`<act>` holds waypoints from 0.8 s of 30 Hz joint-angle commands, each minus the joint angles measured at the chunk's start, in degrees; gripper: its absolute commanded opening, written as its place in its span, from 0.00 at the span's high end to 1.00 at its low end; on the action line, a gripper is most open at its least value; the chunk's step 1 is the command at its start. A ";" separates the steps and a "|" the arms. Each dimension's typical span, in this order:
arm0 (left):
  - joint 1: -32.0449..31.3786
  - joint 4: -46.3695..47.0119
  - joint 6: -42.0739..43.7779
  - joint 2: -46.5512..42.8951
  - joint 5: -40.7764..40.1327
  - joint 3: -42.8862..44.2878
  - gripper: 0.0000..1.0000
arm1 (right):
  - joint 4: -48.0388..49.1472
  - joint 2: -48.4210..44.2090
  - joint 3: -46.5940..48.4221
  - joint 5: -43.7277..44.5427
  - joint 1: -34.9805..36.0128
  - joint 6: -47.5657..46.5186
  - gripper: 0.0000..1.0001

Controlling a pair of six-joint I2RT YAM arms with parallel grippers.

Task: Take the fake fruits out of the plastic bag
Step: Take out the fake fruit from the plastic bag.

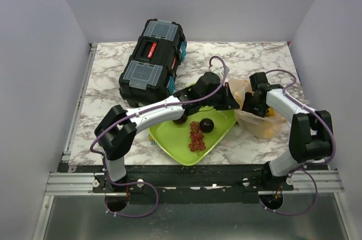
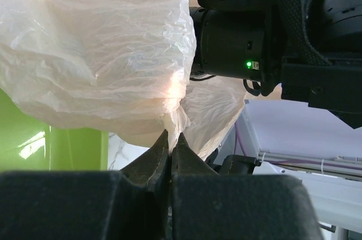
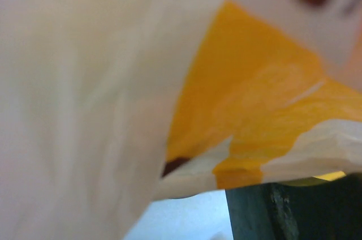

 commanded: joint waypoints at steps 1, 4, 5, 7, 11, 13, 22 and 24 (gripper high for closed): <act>0.44 0.56 0.52 0.05 0.51 -0.97 1.00 | -0.56 -3.51 0.34 3.74 0.24 0.74 0.49; 0.52 0.48 0.47 0.48 0.76 -0.72 1.00 | -2.43 -7.04 1.70 5.40 0.25 1.29 0.62; 0.53 0.35 0.60 0.55 0.71 -0.61 1.00 | -3.08 -8.12 2.16 6.03 0.19 1.46 0.66; 0.62 -0.01 0.94 0.78 0.29 -0.26 1.00 | -4.37 -10.76 2.75 7.76 0.25 1.79 0.73; 1.14 -0.81 1.54 1.26 -0.11 0.66 1.00 | -6.90 -16.19 3.92 10.92 0.25 2.18 0.85; 1.39 -1.63 2.32 1.88 0.00 1.84 1.00 | -7.90 -19.43 4.49 12.25 0.21 2.21 0.89; 2.42 -5.95 4.21 3.72 1.91 6.49 0.90 | -9.42 -31.74 10.71 11.02 0.20 -1.10 0.96; 2.47 -5.94 4.27 3.48 3.27 6.71 0.83 | -10.19 -32.30 12.25 8.85 0.25 -1.69 0.96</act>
